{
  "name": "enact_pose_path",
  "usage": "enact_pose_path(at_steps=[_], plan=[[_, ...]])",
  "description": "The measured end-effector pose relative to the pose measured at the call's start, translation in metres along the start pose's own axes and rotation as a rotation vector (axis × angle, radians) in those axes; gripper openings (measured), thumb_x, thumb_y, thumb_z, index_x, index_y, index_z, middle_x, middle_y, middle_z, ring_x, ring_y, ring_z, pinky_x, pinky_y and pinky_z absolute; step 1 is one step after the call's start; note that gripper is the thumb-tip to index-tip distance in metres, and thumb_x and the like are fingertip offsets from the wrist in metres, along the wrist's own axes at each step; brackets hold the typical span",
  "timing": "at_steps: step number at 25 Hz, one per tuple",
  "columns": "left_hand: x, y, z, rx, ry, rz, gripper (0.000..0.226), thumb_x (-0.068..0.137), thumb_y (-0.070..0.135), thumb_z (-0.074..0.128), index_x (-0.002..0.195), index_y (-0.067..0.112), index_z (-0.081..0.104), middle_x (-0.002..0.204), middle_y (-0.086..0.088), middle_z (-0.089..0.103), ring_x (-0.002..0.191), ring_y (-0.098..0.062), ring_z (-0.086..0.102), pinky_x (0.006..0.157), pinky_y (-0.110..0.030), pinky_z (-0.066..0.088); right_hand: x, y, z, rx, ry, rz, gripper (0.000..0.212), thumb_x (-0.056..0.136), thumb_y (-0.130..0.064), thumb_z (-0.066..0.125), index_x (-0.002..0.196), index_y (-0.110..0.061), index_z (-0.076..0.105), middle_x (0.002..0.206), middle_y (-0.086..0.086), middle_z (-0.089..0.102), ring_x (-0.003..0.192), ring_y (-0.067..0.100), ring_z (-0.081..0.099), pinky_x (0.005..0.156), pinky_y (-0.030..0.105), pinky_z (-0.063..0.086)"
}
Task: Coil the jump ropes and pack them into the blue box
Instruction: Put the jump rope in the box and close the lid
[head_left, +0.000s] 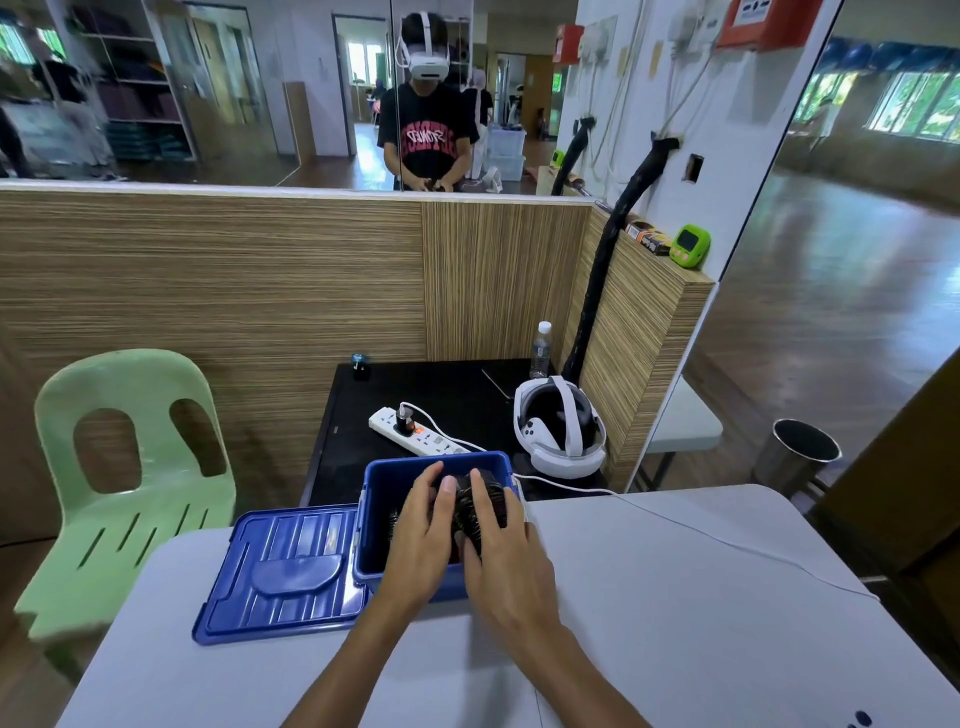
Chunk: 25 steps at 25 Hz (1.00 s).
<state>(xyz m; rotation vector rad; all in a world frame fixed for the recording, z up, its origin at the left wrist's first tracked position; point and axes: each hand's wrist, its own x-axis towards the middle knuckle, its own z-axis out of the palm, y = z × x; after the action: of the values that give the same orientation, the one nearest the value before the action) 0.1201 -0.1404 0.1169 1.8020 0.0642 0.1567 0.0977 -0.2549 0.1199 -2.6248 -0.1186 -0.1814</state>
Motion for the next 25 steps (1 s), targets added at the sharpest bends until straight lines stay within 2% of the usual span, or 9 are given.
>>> enact_pose_path(at_steps=[2, 5, 12, 18, 22, 25], plan=[[0.012, -0.016, -0.009, 0.162, 0.043, 0.034, 0.058, 0.095, 0.06, 0.034, 0.143, 0.028, 0.038, 0.15, 0.007, 0.038, 0.137, -0.008, 0.034, 0.115, -0.04, 0.03, 0.009, 0.004, 0.008, -0.034, -0.025, 0.023, 0.065, 0.101, -0.042, 0.041, 0.153, -0.046, 0.002, 0.159, 0.003, 0.018, 0.135, 0.025, 0.037, 0.103, 0.039, 0.045], [0.028, -0.041, -0.022, 0.48, 0.082, 0.09, 0.059, 0.098, 0.052, 0.032, 0.148, 0.022, 0.032, 0.159, 0.002, 0.019, 0.146, -0.013, 0.017, 0.119, -0.038, 0.021, 0.025, 0.011, 0.022, -0.086, -0.076, 0.07, 0.061, 0.102, -0.045, 0.038, 0.152, -0.049, 0.002, 0.159, 0.004, 0.019, 0.134, 0.026, 0.039, 0.103, 0.038, 0.044], [0.069, -0.103, -0.032, 0.848, 0.062, 0.133, 0.07, 0.095, 0.058, 0.016, 0.146, 0.014, 0.037, 0.158, -0.009, 0.023, 0.147, -0.025, 0.018, 0.117, -0.043, 0.026, 0.075, 0.013, 0.062, -0.154, -0.198, 0.173, 0.058, 0.103, -0.043, 0.036, 0.153, -0.047, 0.006, 0.16, 0.009, 0.016, 0.137, 0.031, 0.037, 0.098, 0.042, 0.045], [0.095, -0.136, -0.035, 0.904, 0.028, 0.076, 0.067, 0.096, 0.054, 0.021, 0.147, 0.013, 0.034, 0.16, -0.012, 0.017, 0.148, -0.027, 0.013, 0.116, -0.045, 0.025, 0.116, 0.023, 0.11, -0.142, -0.272, 0.242, 0.058, 0.103, -0.037, 0.041, 0.153, -0.04, 0.011, 0.157, 0.015, 0.015, 0.132, 0.038, 0.038, 0.097, 0.048, 0.046], [0.097, -0.144, -0.032, 0.91, 0.022, 0.073, 0.057, 0.101, 0.045, 0.036, 0.146, 0.01, 0.035, 0.159, -0.014, 0.016, 0.148, -0.028, 0.013, 0.116, -0.043, 0.026, 0.12, 0.035, 0.132, -0.126, -0.415, 0.335, 0.075, 0.1, -0.012, 0.05, 0.154, -0.038, 0.004, 0.159, 0.02, -0.003, 0.139, 0.043, 0.024, 0.106, 0.055, 0.034], [0.097, -0.144, -0.031, 0.911, 0.02, 0.077, 0.056, 0.1, 0.041, 0.039, 0.146, 0.01, 0.036, 0.159, -0.014, 0.016, 0.148, -0.027, 0.01, 0.117, -0.042, 0.025, 0.122, 0.037, 0.135, -0.151, -0.433, 0.357, 0.083, 0.096, -0.01, 0.053, 0.154, -0.037, -0.002, 0.159, 0.023, -0.008, 0.143, 0.042, 0.014, 0.108, 0.057, 0.028]])
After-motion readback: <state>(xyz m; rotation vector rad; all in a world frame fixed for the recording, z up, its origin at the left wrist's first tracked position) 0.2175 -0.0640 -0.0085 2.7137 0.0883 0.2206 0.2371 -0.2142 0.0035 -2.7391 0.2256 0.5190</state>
